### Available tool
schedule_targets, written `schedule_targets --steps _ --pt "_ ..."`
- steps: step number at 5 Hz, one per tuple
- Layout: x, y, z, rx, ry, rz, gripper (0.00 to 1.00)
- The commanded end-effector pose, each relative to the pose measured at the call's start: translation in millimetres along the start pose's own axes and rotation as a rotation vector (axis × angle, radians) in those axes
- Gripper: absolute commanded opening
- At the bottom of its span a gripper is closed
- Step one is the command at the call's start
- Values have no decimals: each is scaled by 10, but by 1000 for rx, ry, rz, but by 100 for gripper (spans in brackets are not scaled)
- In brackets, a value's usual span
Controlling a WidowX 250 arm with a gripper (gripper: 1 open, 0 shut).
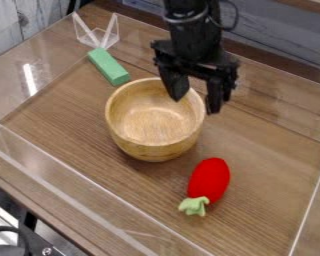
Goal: Move the red object to the right side of the table
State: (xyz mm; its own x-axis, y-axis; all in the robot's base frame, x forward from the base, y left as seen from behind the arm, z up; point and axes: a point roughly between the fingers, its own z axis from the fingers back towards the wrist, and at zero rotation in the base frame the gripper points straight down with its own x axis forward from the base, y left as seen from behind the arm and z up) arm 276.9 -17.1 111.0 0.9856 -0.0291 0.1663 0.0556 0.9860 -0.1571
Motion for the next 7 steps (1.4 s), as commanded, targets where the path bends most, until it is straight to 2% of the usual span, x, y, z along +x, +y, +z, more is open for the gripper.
schedule_targets --steps 1,3,5,7 --pt "104 52 90 9 -98 -25 100" --pt "78 107 -154 10 -87 -46 100" --pt "140 187 -140 22 -99 11 100" --pt "160 293 -150 16 -100 -16 100"
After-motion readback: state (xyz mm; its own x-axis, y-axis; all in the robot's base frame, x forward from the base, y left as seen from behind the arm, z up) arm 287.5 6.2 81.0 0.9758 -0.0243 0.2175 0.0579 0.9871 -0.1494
